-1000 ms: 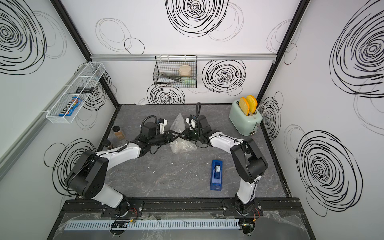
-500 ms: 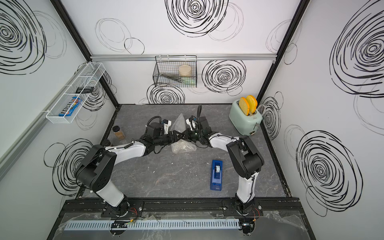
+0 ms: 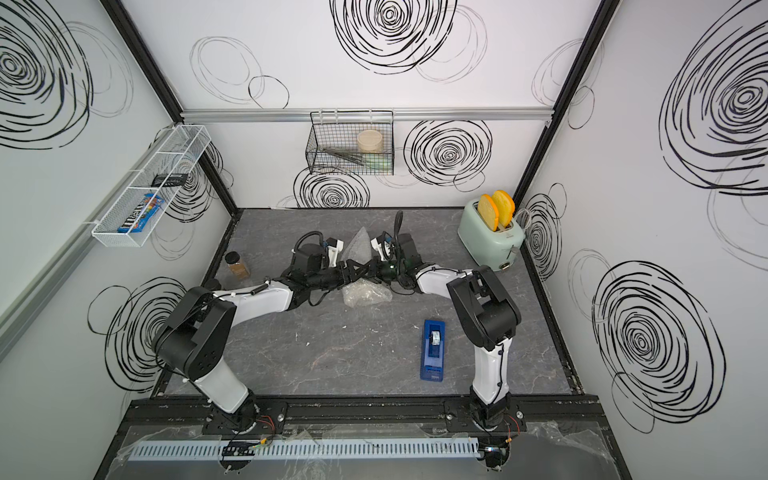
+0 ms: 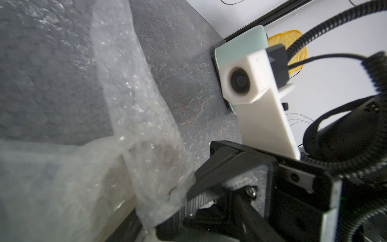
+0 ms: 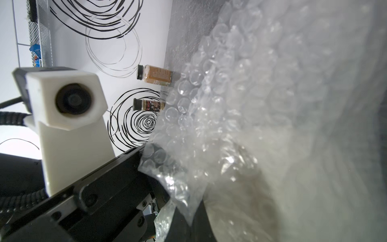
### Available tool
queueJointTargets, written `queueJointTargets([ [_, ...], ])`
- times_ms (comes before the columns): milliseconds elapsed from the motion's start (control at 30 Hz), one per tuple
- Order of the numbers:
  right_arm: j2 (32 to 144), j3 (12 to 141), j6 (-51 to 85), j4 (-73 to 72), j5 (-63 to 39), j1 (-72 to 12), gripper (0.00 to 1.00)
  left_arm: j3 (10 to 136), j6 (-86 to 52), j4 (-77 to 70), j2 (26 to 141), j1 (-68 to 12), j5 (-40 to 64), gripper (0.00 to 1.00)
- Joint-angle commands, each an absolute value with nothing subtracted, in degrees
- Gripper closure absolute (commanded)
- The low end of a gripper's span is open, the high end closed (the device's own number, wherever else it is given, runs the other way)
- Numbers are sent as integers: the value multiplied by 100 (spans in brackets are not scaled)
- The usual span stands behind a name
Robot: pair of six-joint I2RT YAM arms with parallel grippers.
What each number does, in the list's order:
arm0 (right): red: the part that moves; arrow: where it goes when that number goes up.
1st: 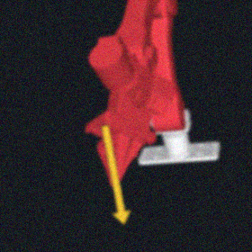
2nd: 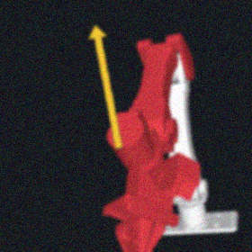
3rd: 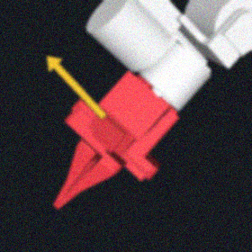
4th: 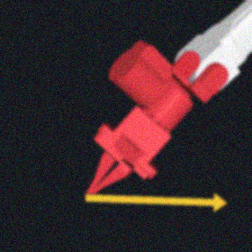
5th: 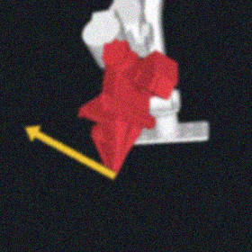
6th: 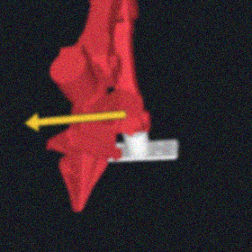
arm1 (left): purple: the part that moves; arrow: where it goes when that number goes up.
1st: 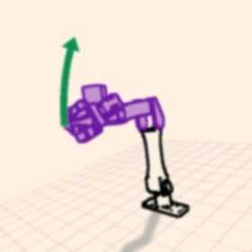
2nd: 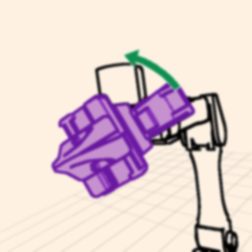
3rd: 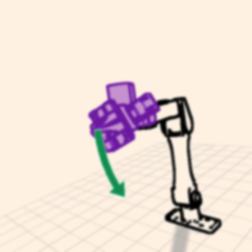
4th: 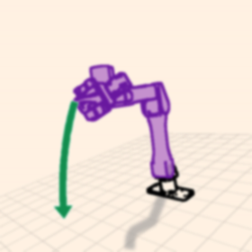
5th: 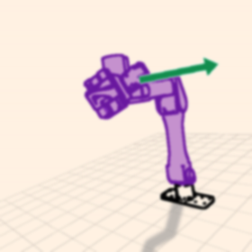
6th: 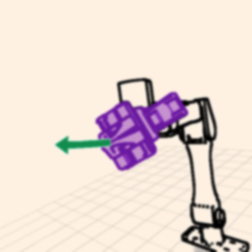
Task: Wrap mugs in bubble wrap
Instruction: Wrap the mug in bubble wrap.
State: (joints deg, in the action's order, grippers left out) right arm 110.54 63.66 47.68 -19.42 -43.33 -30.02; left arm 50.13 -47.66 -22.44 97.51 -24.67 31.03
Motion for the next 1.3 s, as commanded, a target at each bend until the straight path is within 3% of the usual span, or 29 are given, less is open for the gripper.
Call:
queueJointTargets([
  [0, 11422, 6428, 4524, -1174, -4138, -3057, 100, 5093, -4825, -2549, 9750, -2471, 3363, 33],
  [100, 11516, 6626, 4215, -566, -3780, -3105, 100, 5148, -4808, -2446, 9633, -2471, 3410, 29],
  [367, 11644, 7043, 3689, 452, -3046, -3138, 100, 5417, -4617, -1822, 9164, -2327, 3332, 1],
  [400, 11652, 7057, 3676, 478, -3049, -3138, 100, 5448, -4597, -1756, 9127, -2305, 3327, 4],
  [767, 11454, 7171, 3696, 443, -3128, -3182, 100, 5256, -4620, -1730, 8882, -1779, 3397, 4],
  [967, 11375, 7300, 3665, 559, -3081, -3224, 100, 5070, -4657, -1739, 8909, -1002, 2971, 4],
  [1267, 11808, 8007, 2868, 1577, -2880, -3296, 100, 6216, -3835, -1071, 10083, -755, 2894, 4],
])
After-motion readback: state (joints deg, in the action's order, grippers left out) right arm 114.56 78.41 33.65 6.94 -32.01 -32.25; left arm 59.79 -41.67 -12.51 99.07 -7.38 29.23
